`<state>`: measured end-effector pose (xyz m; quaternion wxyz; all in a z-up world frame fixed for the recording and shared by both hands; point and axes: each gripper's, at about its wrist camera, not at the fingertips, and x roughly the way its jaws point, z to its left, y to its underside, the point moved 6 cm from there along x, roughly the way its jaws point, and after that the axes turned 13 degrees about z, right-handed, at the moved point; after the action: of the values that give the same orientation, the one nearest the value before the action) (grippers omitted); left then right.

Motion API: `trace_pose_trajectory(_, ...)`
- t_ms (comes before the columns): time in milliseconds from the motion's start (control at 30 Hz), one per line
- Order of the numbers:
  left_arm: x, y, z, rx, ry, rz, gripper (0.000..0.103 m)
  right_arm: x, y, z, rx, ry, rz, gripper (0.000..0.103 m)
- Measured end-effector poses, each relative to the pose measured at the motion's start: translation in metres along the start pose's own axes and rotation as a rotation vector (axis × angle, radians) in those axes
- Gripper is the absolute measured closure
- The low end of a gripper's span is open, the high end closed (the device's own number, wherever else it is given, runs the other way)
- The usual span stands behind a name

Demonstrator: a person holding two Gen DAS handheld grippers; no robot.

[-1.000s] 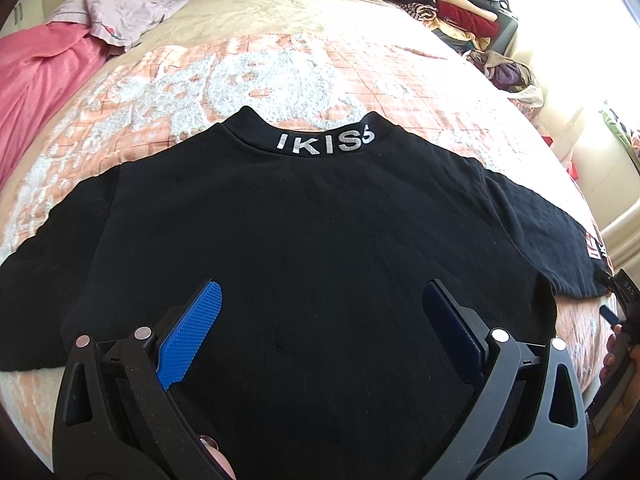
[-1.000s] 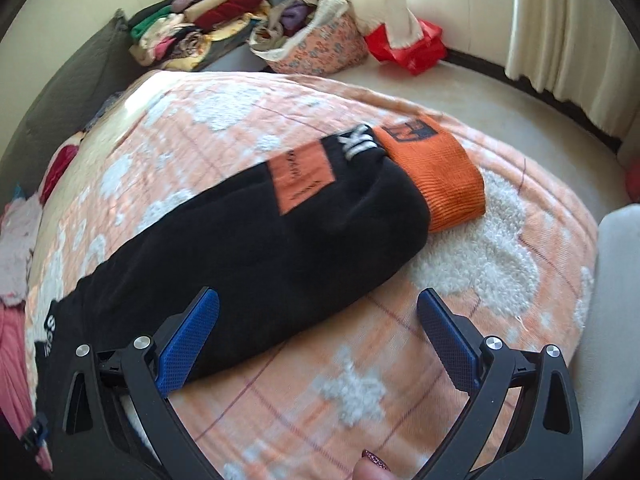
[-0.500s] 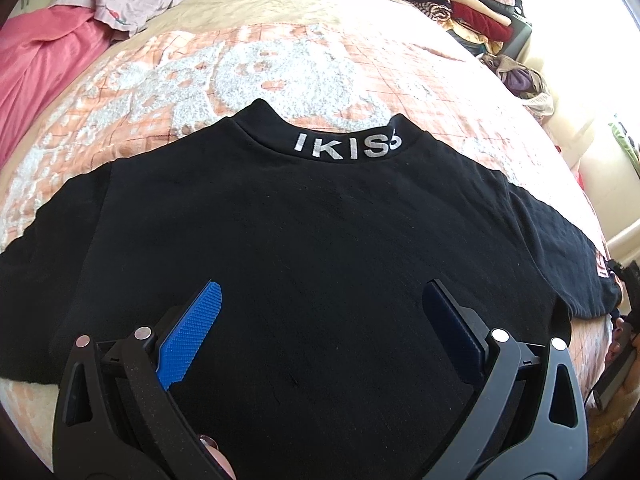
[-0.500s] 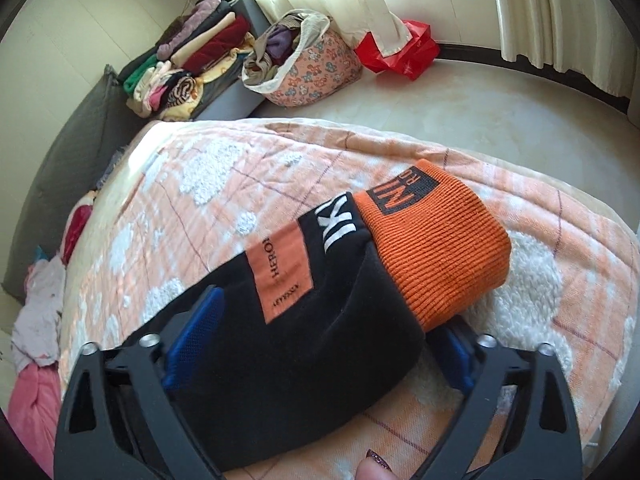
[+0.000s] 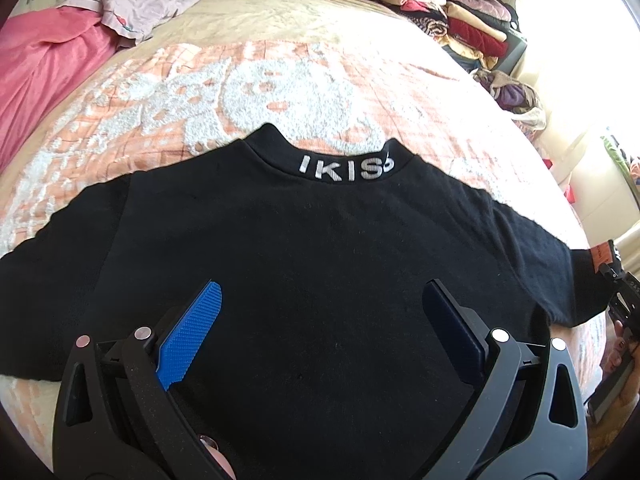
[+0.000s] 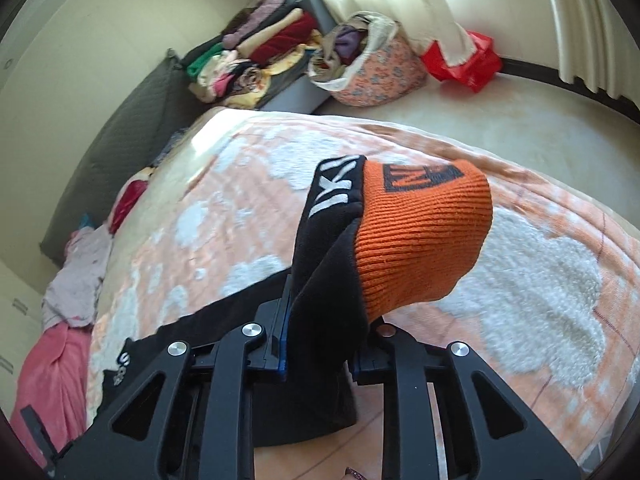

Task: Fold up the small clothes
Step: 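Carry the sleeve with the right gripper across the shirt toward the left gripper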

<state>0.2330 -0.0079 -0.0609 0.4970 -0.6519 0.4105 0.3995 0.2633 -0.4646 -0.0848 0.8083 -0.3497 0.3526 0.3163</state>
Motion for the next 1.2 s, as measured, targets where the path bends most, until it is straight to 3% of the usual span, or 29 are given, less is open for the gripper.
trace_pose_trajectory(367,-0.027,0.002,0.020,-0.044,0.031,-0.045,0.008,-0.029,0.026,0.117,-0.211,-0.137,0.029,0.085)
trace_pose_trajectory(667,-0.041,0.005,0.051,-0.119,0.082,-0.060,0.008,-0.024,0.063,0.211,-0.371,-0.215,0.085,0.085)
trace_pose_trajectory(867,-0.047,0.009,0.072,-0.169,0.120,-0.063,0.008,0.004,0.096,0.250,-0.448,-0.211,0.137,0.085)
trace_pose_trajectory(1200,-0.048,0.021,0.108,-0.239,0.145,-0.054,0.008,0.071,0.157,0.286,-0.573,-0.111,0.239,0.083)
